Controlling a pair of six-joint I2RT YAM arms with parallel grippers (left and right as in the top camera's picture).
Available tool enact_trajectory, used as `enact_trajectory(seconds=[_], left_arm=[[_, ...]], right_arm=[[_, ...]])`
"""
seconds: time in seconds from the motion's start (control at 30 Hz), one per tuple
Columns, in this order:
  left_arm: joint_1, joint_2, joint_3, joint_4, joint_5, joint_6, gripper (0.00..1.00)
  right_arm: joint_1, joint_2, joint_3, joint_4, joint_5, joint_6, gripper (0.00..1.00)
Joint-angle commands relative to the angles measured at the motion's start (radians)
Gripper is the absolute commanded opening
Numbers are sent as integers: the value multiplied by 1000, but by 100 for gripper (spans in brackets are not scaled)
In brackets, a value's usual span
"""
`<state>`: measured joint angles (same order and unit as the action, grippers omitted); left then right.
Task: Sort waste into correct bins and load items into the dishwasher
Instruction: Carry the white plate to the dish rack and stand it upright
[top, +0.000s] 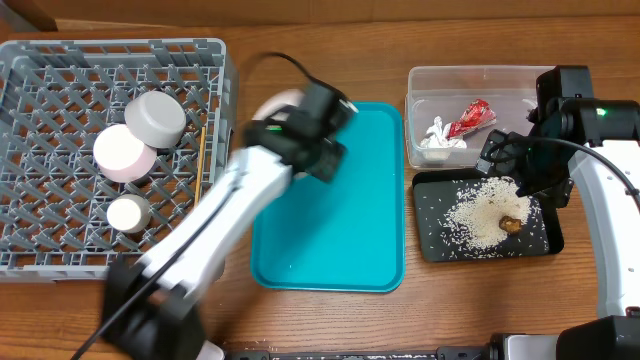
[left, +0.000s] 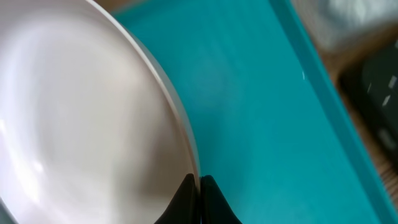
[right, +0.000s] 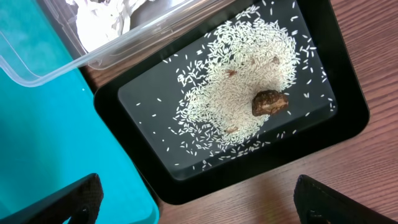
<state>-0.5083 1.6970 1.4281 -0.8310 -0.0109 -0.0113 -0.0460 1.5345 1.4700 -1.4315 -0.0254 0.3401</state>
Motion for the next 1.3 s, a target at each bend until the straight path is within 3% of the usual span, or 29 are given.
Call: enact_trajectory(seconds=[0.0,0.07,0.33,0.57,0.6,0.63,0.67,0.7,0.73,0.83,0.93,1.03,1.1,1.27], left_arm=[[148,-158,16,-3,109,-74,4],[281,-194,16,-3,300,-22,4],[602,-133,14,-11,789,89,4],[756,3,14,-28,1062,106,4],[769,16,14,-34,1078,106,11],[779,24,14,-37,1085,105,28],[800,34,14,-40,1095,102,71],[810,35,14,-44,1097,96,82],[823,35,14,-50,1097,84,100],[869,2,14,-112,1044,71,100],[860,-64,14,-166,828,86,100],[804,-128,14,-199,396,-26,100],[755,-144,14,-253,118,-135,100],[716,-142,14,-395,82,-154,100]], right_arm=[[-2,-29,24,4,6,0,100],[-2,-29,24,3,5,0,100],[-2,-29,24,0,6,0,100],[-2,-29,24,1,6,0,100],[-2,-29,24,1,6,0,100],[-2,-29,24,0,6,0,100],[-2,-29,24,1,6,0,100],[-2,-29,24,1,6,0,100],[-2,-29,24,1,6,0,100],[-2,-29,24,25,0,0,100],[3,-29,24,108,-89,-38,100],[34,-29,24,265,-222,-147,100],[85,-25,24,370,-211,-240,100],[121,-10,24,359,-144,-243,100]])
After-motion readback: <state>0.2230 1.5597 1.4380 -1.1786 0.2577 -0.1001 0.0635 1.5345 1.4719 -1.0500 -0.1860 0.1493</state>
